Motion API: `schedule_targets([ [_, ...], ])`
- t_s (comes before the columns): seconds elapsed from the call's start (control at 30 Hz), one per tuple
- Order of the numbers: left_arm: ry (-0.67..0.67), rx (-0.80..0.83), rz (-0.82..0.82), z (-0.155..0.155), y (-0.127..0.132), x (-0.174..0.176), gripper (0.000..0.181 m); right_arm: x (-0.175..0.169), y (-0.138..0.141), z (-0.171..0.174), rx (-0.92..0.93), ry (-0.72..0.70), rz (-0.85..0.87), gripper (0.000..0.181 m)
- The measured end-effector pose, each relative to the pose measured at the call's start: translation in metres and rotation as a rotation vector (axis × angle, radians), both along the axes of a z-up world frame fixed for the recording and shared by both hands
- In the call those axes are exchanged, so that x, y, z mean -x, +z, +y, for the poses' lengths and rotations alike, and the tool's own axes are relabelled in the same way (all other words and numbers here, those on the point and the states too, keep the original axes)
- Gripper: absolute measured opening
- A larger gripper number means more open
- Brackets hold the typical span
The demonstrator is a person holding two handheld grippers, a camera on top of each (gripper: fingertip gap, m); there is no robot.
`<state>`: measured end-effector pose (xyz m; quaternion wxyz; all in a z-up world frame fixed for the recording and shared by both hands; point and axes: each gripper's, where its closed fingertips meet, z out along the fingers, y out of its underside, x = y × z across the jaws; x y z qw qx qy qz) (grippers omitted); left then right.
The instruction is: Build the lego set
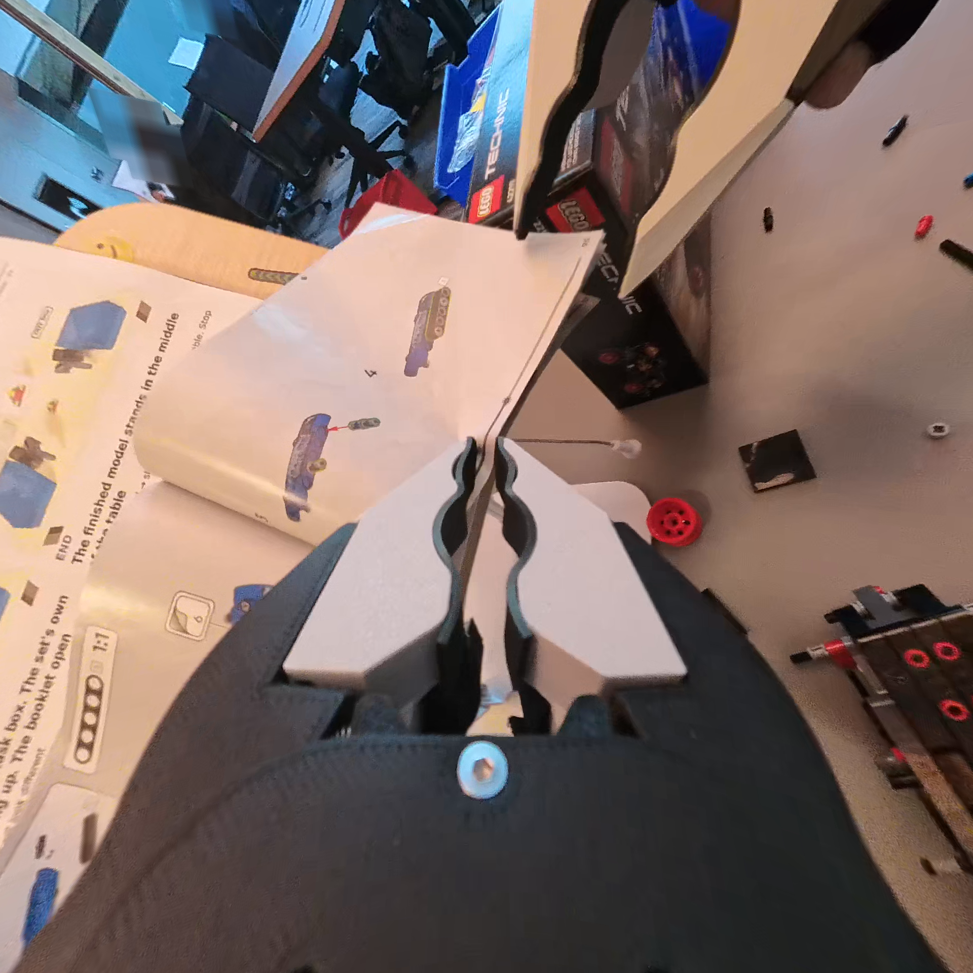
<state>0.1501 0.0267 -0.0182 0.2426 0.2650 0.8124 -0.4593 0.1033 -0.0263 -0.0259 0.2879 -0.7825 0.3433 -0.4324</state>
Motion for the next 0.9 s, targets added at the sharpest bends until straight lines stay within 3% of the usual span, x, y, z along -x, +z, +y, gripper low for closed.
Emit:
schedule_targets([
  [0.47,-0.024,-0.012,0.172,0.0036,0.0005,0.0001,0.005,0.0007,0.0013,-0.0007,-0.068,0.031,-0.030,0.023],
  [0.9,-0.031,-0.046,0.368,0.0036,-0.0003,-0.0019,0.004,-0.0014,-0.0024,0.0009,-0.081,0.044,-0.034,0.018],
])
